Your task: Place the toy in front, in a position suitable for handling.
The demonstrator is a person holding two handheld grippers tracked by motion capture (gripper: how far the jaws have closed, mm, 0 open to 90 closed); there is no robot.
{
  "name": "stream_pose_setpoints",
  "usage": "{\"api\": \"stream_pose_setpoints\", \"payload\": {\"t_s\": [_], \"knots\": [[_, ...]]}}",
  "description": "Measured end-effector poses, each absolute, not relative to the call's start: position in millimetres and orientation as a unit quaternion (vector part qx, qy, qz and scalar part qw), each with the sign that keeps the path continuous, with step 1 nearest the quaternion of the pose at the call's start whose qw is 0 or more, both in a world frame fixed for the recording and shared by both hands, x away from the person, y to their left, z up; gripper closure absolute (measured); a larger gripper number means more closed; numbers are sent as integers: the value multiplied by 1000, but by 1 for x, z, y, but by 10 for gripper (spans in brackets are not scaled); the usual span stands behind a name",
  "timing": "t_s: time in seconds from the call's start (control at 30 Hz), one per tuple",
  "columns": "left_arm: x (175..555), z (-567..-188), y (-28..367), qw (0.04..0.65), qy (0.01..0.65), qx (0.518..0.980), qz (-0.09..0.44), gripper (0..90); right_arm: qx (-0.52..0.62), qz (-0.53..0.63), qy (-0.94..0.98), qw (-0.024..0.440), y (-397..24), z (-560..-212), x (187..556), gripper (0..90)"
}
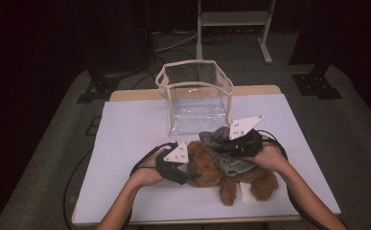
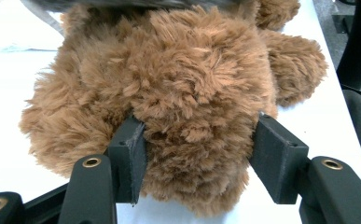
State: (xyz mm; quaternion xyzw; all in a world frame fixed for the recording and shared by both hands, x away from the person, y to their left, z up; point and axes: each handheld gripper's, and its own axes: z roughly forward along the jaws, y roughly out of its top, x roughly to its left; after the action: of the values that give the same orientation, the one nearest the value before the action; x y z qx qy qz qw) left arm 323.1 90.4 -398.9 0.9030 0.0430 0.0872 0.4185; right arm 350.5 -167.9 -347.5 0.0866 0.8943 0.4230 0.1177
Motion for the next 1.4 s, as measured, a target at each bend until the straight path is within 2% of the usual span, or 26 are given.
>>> {"api": "stream_pose_setpoints", "payload": {"t_s": [0.1, 0.3, 0.5, 0.8, 1.17, 1.4], "knots": [[323, -397, 92, 418, 43, 903, 89, 402, 93, 417, 898, 108, -169, -351, 355, 800], [321, -383, 97, 440, 39, 892, 95, 389, 79, 419, 900, 92, -169, -359, 337, 800], [313, -389, 86, 421, 14, 904, 81, 397, 62, 415, 903, 88, -170, -357, 323, 801], [311, -390, 85, 415, 5, 906, 79, 398, 61, 419, 903, 79, -140, -351, 348, 800], [313, -389, 95, 421, 16, 903, 79, 419, 85, 405, 907, 76, -175, -355, 341, 800], [310, -392, 92, 422, 14, 903, 79, 408, 67, 414, 905, 68, -155, -349, 348, 800]]}}
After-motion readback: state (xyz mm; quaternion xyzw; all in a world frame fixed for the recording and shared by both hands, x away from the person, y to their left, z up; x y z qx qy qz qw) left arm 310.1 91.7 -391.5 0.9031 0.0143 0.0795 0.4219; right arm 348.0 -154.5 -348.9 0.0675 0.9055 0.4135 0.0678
